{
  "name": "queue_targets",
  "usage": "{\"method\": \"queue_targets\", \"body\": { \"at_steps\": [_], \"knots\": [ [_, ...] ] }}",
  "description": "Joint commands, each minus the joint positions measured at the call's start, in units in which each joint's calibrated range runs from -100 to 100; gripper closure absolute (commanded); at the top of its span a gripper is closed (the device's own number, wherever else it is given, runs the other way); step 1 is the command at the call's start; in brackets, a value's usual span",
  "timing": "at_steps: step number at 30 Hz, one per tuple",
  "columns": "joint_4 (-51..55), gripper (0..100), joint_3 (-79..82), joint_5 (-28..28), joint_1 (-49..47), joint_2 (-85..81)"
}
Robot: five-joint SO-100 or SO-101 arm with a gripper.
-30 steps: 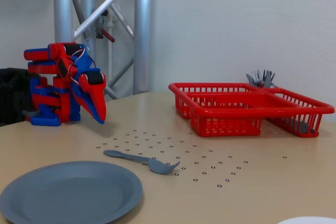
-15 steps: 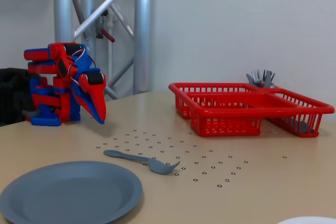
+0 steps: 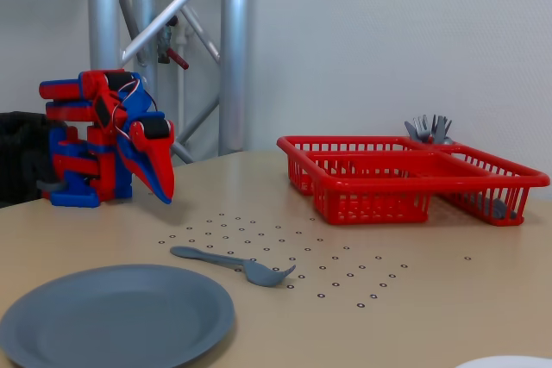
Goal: Push the fork on the left side of the plate
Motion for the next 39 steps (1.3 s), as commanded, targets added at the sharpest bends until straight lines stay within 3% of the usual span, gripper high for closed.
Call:
{"method": "queue_targets", "body": {
  "at_steps": [1,7,13,18,29,39],
  "knots": [
    [0.11,100,0.9,-0.39,0.84,-0.76],
    [-3.43,100,-0.37,-3.57,-3.25,3.72],
    [-12.61,100,-10.61,8.79,-4.97,18.77],
    [-18.08,100,-23.03,7.57,-6.41,35.25],
    [-18.16,100,-49.5,-0.44,-7.2,68.3],
    [-15.83,100,-65.64,-1.22,-8.35,86.31]
  ]
}}
